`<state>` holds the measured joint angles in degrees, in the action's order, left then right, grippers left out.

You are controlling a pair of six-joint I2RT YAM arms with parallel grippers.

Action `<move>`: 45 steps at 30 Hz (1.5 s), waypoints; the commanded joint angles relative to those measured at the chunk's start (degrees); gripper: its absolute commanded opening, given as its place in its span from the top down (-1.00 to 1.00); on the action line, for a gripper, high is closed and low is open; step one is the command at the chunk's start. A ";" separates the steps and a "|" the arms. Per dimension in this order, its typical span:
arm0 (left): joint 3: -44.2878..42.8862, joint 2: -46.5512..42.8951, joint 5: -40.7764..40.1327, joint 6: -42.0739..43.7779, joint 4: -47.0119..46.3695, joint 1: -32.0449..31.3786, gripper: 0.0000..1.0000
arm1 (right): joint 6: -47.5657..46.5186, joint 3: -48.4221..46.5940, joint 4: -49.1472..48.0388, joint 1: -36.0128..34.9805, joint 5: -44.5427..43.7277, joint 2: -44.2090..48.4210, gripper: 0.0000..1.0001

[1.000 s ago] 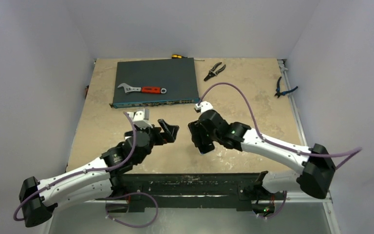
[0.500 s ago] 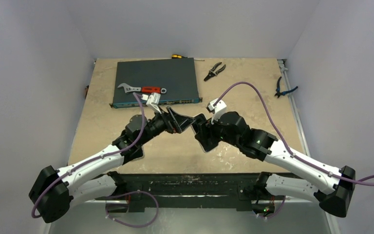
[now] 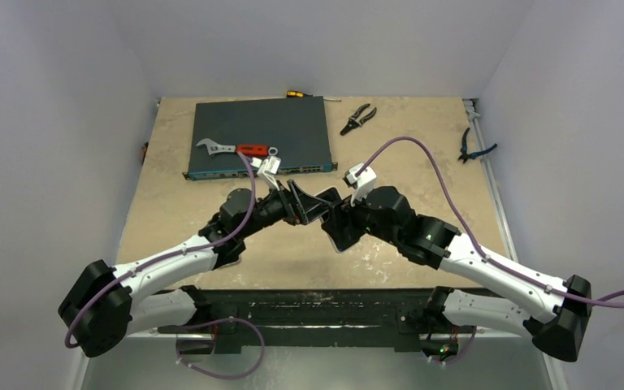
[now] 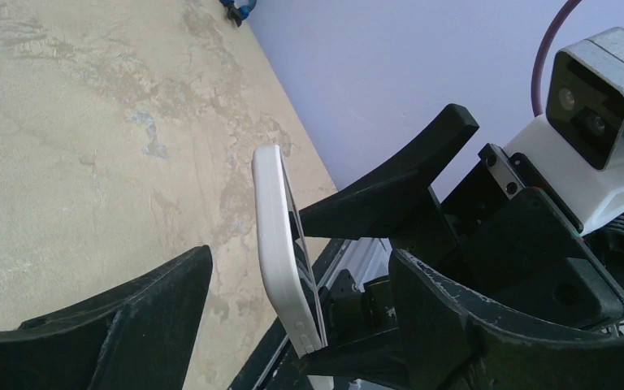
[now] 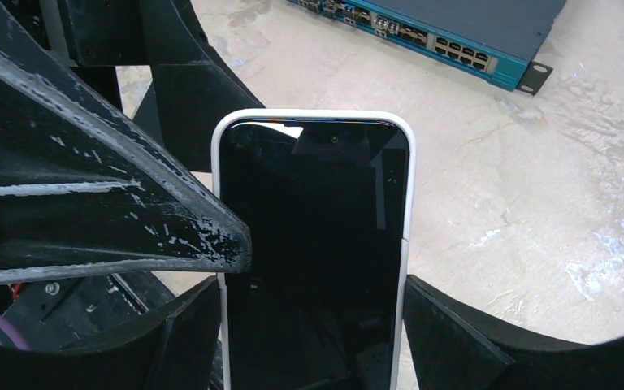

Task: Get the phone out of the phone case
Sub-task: Pick up the phone at the center of the board.

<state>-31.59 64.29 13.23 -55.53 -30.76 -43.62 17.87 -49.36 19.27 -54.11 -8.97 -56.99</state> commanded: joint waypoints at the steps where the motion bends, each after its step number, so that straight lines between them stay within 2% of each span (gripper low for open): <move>1: -2.52 0.16 -0.07 0.33 -0.11 0.18 -0.54 | -0.02 -2.72 -5.47 -0.21 1.25 0.41 1.00; 3: -2.71 0.34 -0.36 0.56 -0.09 0.12 -0.47 | -0.03 -2.89 -5.41 -0.21 1.44 0.14 1.00; 7: -3.74 1.46 -1.12 0.83 -0.05 0.13 -0.18 | 0.14 -3.00 -5.55 -0.21 1.41 -0.30 1.00; 13: -5.88 3.77 -1.50 1.46 0.25 -0.23 -0.05 | 0.15 -3.48 -5.68 -0.21 1.41 -0.83 1.00; 19: -6.65 4.95 -2.10 2.58 1.40 -1.58 0.15 | -0.11 -3.63 -5.39 -0.21 0.68 -0.67 1.00; 26: -6.55 5.49 -2.25 2.88 1.85 -2.61 0.27 | 0.03 -3.37 -5.94 -0.25 0.44 -0.31 1.00; 35: -6.90 4.94 -2.89 2.93 1.78 -2.74 0.95 | 0.02 -3.87 -5.64 -0.28 0.64 -0.55 1.00; 39: -6.90 2.69 -5.36 2.56 2.04 -2.75 1.00 | 0.67 -3.94 -5.72 -0.22 1.13 -0.58 1.00; 40: -6.98 1.90 -6.37 2.40 1.96 -2.73 1.00 | 1.17 -4.07 -5.65 -0.25 1.15 -0.65 0.80; 41: -7.18 1.14 -7.29 2.26 1.95 -2.70 1.00 | 1.73 -4.15 -5.86 -0.24 1.09 -0.66 0.49; 43: -8.25 -0.32 -9.50 2.47 2.64 -2.35 1.00 | 3.83 -4.44 -6.50 -0.21 4.59 -0.71 -0.29; 45: -10.74 -2.02 -11.58 3.11 4.72 -1.22 1.00 | 5.18 -5.52 -6.27 -0.17 5.72 -0.89 -0.70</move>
<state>-36.56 66.92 6.46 -53.93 -23.94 -46.26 18.20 -50.11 17.74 -54.33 -7.49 -58.81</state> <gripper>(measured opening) 0.135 0.764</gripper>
